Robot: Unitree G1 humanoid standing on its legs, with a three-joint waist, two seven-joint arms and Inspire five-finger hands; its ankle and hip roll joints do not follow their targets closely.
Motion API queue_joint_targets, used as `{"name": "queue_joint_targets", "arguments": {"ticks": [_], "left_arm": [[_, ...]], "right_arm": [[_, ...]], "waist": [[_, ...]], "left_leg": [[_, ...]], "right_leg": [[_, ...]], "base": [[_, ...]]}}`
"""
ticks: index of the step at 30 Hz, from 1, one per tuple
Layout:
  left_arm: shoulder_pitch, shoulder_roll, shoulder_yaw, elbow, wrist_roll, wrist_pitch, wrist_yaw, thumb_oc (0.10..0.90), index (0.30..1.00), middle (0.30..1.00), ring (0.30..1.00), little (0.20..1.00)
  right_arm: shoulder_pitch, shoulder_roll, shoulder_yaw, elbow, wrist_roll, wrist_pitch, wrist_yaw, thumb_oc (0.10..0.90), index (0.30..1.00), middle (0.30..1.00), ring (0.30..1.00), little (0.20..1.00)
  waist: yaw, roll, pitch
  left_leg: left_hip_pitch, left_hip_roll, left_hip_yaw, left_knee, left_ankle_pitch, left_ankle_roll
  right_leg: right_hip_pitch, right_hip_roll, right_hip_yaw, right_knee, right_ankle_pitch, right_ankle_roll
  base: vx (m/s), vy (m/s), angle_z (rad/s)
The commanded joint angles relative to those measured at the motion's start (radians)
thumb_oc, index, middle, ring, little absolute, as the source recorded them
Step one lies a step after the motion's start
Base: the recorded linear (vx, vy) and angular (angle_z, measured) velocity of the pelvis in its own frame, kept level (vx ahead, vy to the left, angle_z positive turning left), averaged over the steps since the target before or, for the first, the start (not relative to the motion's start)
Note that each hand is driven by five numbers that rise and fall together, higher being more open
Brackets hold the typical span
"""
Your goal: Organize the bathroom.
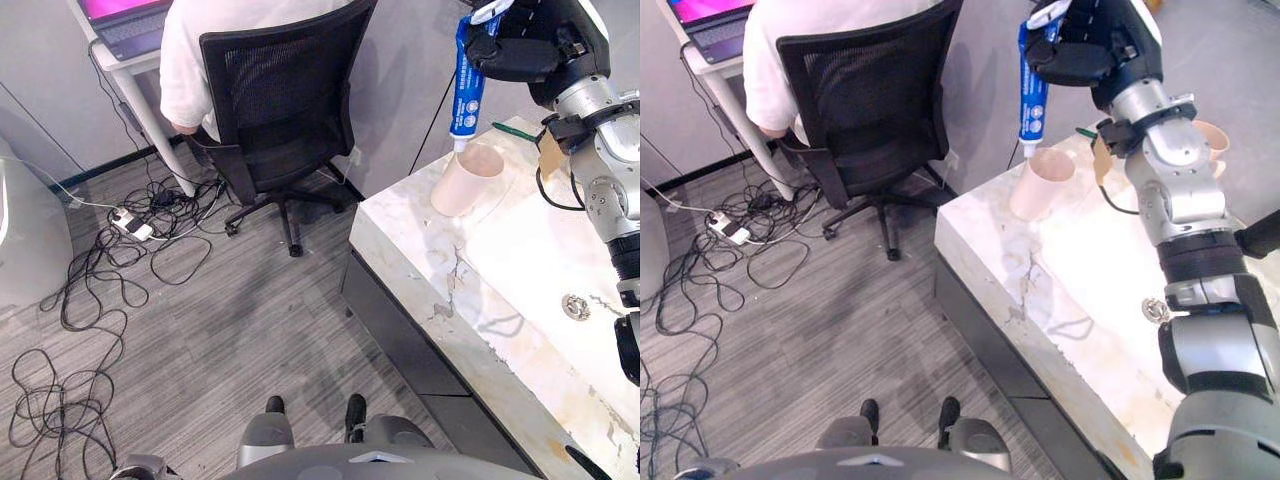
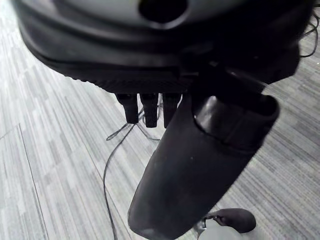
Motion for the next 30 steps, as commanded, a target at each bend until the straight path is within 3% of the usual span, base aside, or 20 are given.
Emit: {"name": "queue_joint_targets", "arguments": {"ticks": [1,13,30], "left_arm": [[0.095,0.064,-0.057,0.074,0.050,0.054,0.038,0.800,0.900,0.900,0.900,0.900],[0.097,0.063,-0.056,0.081,0.058,0.049,0.052,0.800,0.900,0.900,0.900,0.900],[0.068,0.059,-0.075,0.078,0.040,0.071,0.059,0.800,0.900,0.900,0.900,0.900]], "right_arm": [[-0.146,-0.003,-0.084,-0.043,0.068,-0.124,-0.044,0.400,0.300,0.300,0.300,0.300],[-0.130,0.001,-0.092,-0.055,0.055,-0.119,-0.071,0.400,0.300,0.300,0.300,0.300],[-0.101,0.022,-0.132,-0.045,0.079,-0.139,-0.081,0.400,0.300,0.300,0.300,0.300]], "waist": [[0.034,-0.008,-0.132],[0.036,-0.015,-0.130],[0.027,0.007,-0.099]], "left_leg": [[-0.025,0.142,0.018,0.083,0.051,-0.053],[-0.031,0.141,0.017,0.090,0.045,-0.051],[-0.057,0.143,0.012,0.122,0.046,-0.056]], "right_leg": [[-0.065,-0.032,0.120,0.003,0.001,0.101],[-0.059,-0.028,0.128,-0.002,0.003,0.102],[-0.068,-0.029,0.133,0.000,0.013,0.104]], "base": [[0.00,0.000,0.00],[0.00,-0.014,-0.01],[-0.01,-0.011,-0.02]]}}
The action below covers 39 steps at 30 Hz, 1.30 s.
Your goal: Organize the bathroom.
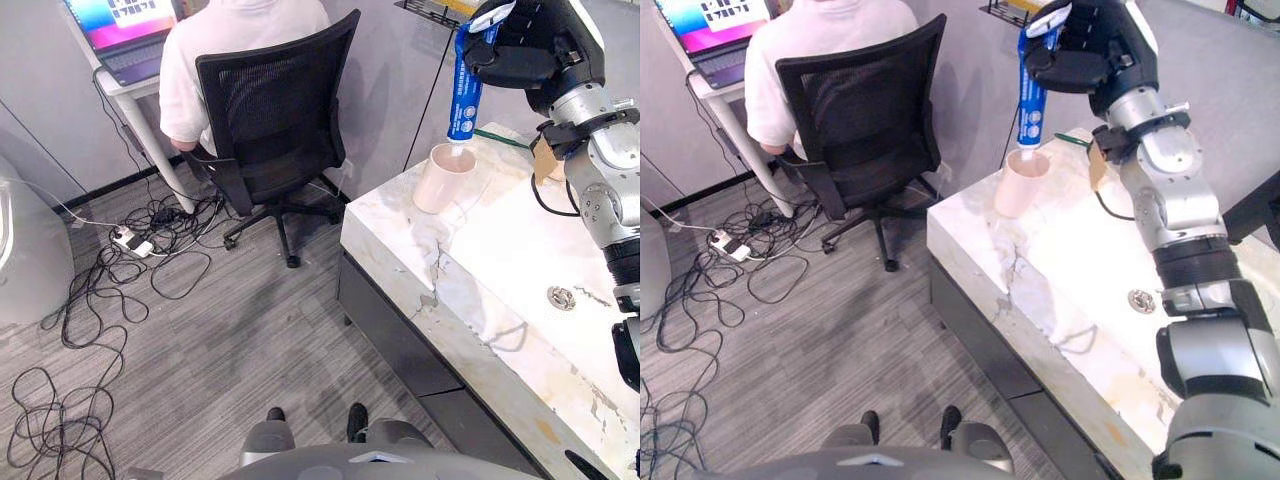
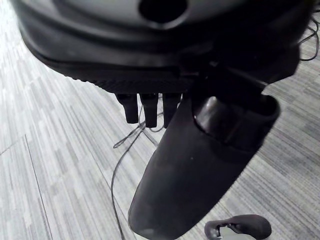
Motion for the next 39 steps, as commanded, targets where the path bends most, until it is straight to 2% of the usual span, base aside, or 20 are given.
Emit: {"name": "queue_joint_targets", "arguments": {"ticks": [1,18,28,39], "left_arm": [[0.031,0.072,-0.048,0.064,0.032,0.055,0.036,0.800,0.900,0.900,0.900,0.900],[0.008,0.077,-0.049,0.064,0.016,0.076,0.037,0.800,0.900,0.900,0.900,0.900],[-0.019,0.092,-0.051,0.069,0.007,0.059,0.011,0.800,0.900,0.900,0.900,0.900],[-0.020,0.080,-0.059,0.062,-0.006,0.065,0.028,0.800,0.900,0.900,0.900,0.900]], "right_arm": [[-0.130,0.022,-0.135,-0.023,0.079,-0.139,-0.040,0.400,0.300,0.300,0.300,0.300],[-0.119,0.040,-0.141,0.000,0.093,-0.166,-0.038,0.400,0.300,0.300,0.300,0.300],[-0.132,0.055,-0.131,0.016,0.087,-0.187,-0.036,0.400,0.300,0.300,0.300,0.300],[-0.121,0.054,-0.138,0.016,0.076,-0.193,-0.037,0.400,0.300,0.300,0.300,0.300]], "waist": [[0.030,-0.024,-0.042],[0.030,-0.018,-0.020],[0.020,-0.002,0.023],[0.015,0.000,0.030]], "left_leg": [[-0.024,0.129,-0.004,0.103,0.043,-0.055],[-0.045,0.134,-0.005,0.121,0.054,-0.059],[-0.070,0.130,-0.006,0.127,0.063,-0.061],[-0.078,0.126,-0.003,0.138,0.060,-0.060]], "right_leg": [[0.002,-0.038,0.106,-0.071,0.020,0.114],[-0.006,-0.046,0.093,-0.064,0.021,0.115],[-0.038,-0.056,0.089,-0.046,0.024,0.115],[-0.045,-0.063,0.094,-0.043,0.026,0.116]], "base": [[0.00,0.000,0.00],[0.00,0.000,0.00],[-0.05,0.020,0.01],[-0.01,0.003,0.02]]}}
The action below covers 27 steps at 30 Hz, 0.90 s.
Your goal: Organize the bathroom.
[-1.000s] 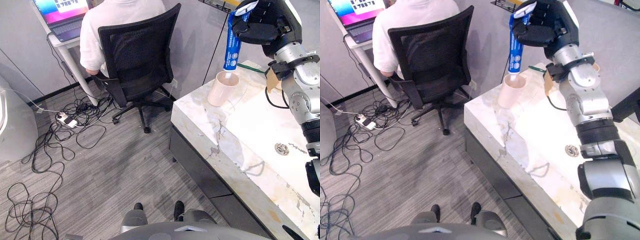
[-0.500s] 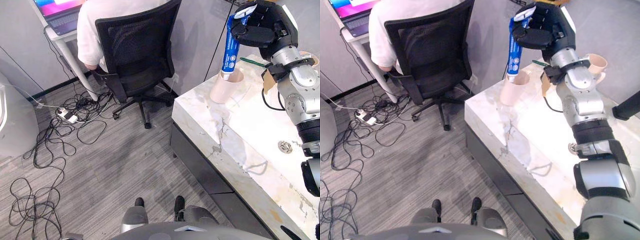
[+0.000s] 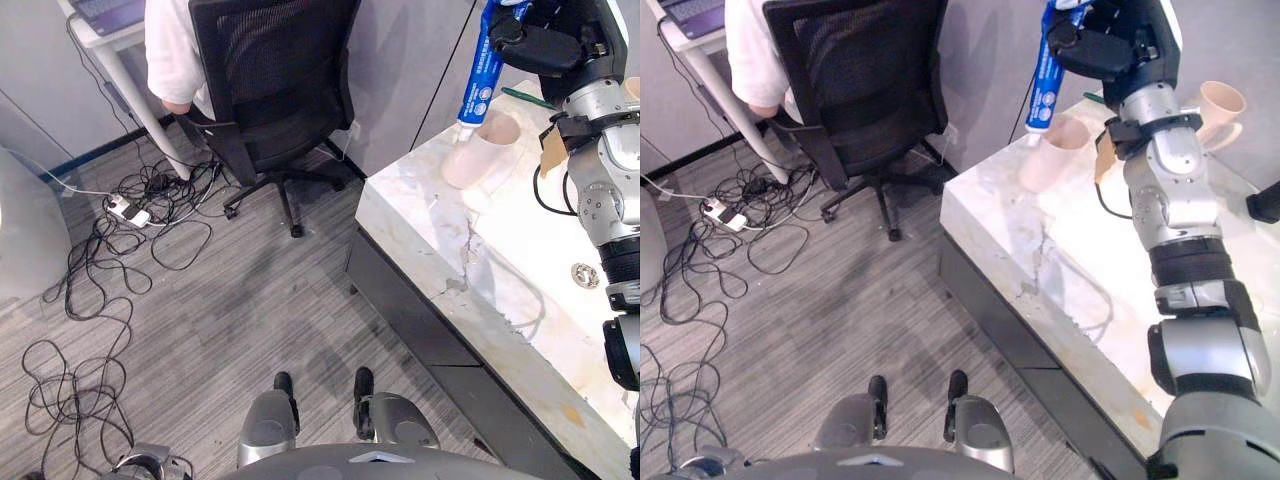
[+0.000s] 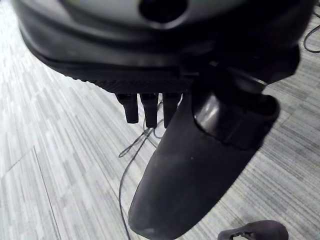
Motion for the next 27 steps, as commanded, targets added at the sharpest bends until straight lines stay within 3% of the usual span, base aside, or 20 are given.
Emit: {"name": "queue_joint_targets", "arguments": {"ticks": [1,13,27], "left_arm": [[0.073,0.074,-0.051,0.080,0.004,0.050,0.028,0.800,0.900,0.900,0.900,0.900],[0.067,0.096,-0.043,0.078,0.021,0.056,0.001,0.800,0.900,0.900,0.900,0.900],[0.088,0.094,-0.041,0.076,0.033,0.063,0.002,0.800,0.900,0.900,0.900,0.900]], "right_arm": [[-0.121,0.006,-0.072,-0.031,0.026,-0.130,-0.008,0.400,0.300,0.300,0.300,0.300],[-0.155,-0.027,-0.061,-0.020,0.043,-0.141,0.003,0.400,0.300,0.300,0.300,0.300],[-0.151,-0.053,-0.084,-0.025,0.089,-0.144,-0.003,0.400,0.300,0.300,0.300,0.300]], "waist": [[0.030,0.010,-0.082],[0.029,0.010,-0.077],[0.037,-0.009,-0.110]], "left_leg": [[0.036,0.174,-0.048,0.000,0.101,-0.101],[0.031,0.176,-0.049,-0.001,0.104,-0.102],[0.048,0.186,-0.048,0.011,0.099,-0.103]], "right_leg": [[0.000,0.007,0.081,-0.031,0.002,0.070],[-0.010,0.010,0.087,-0.026,0.001,0.070],[0.023,0.027,0.101,-0.044,-0.007,0.068]], "base": [[0.00,0.000,0.00],[0.00,-0.002,0.01],[0.02,-0.014,0.00]]}}
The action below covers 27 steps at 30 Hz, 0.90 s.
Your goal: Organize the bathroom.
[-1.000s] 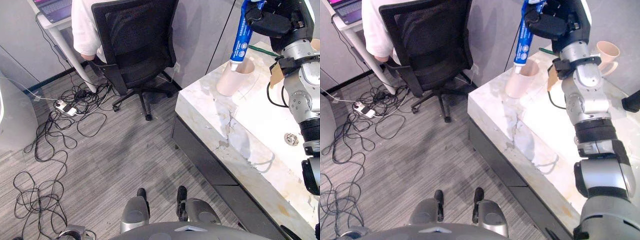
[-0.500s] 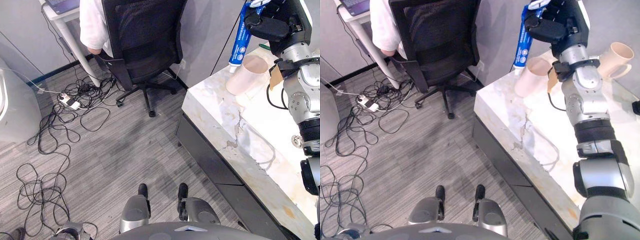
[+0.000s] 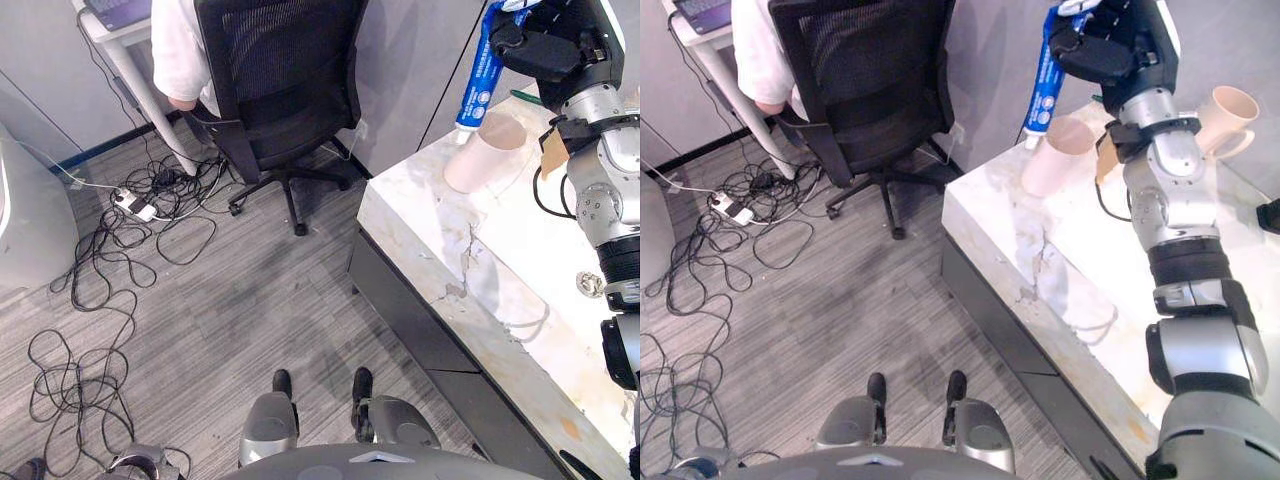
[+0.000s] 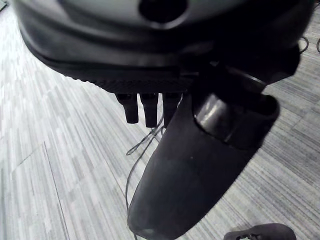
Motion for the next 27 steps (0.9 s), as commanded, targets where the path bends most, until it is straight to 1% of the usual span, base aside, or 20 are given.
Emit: {"name": "queue_joint_targets", "arguments": {"ticks": [1,9,12,17,27], "left_arm": [[0.076,0.078,-0.046,0.060,0.031,0.062,0.017,0.800,0.900,0.900,0.900,0.900],[0.081,0.083,-0.042,0.069,0.039,0.061,0.008,0.800,0.900,0.900,0.900,0.900],[0.087,0.079,-0.039,0.068,0.041,0.064,0.017,0.800,0.900,0.900,0.900,0.900],[0.095,0.075,-0.036,0.074,0.046,0.067,0.030,0.800,0.900,0.900,0.900,0.900],[0.099,0.079,-0.029,0.082,0.062,0.064,0.037,0.800,0.900,0.900,0.900,0.900]], "right_arm": [[-0.150,-0.062,-0.081,-0.064,0.061,-0.143,-0.021,0.400,0.300,0.300,0.300,0.300],[-0.168,-0.087,-0.072,-0.075,0.071,-0.138,-0.025,0.400,0.300,0.300,0.300,0.300],[-0.165,-0.096,-0.075,-0.083,0.073,-0.124,-0.028,0.400,0.300,0.300,0.300,0.300],[-0.161,-0.098,-0.075,-0.077,0.078,-0.122,-0.044,0.400,0.300,0.300,0.300,0.300],[-0.166,-0.090,-0.063,-0.056,0.056,-0.118,-0.061,0.400,0.300,0.300,0.300,0.300]], "waist": [[0.019,-0.014,-0.116],[0.023,-0.032,-0.134],[0.025,-0.039,-0.144],[0.034,-0.048,-0.158],[0.041,-0.049,-0.162]], "left_leg": [[-0.011,0.154,-0.047,0.083,0.066,-0.078],[0.001,0.157,-0.047,0.073,0.057,-0.078],[0.003,0.157,-0.045,0.076,0.049,-0.076],[0.006,0.158,-0.045,0.077,0.042,-0.076],[0.008,0.160,-0.043,0.073,0.036,-0.075]], "right_leg": [[-0.012,-0.006,0.108,-0.027,-0.004,0.083],[0.001,0.004,0.112,-0.036,-0.006,0.081],[0.005,0.006,0.114,-0.036,-0.009,0.082],[0.017,0.010,0.112,-0.044,-0.009,0.082],[0.021,0.008,0.106,-0.040,-0.011,0.082]], "base": [[0.03,-0.010,-0.01],[0.02,-0.009,-0.02],[0.03,-0.019,-0.01],[0.04,-0.028,-0.01],[0.01,-0.003,0.00]]}}
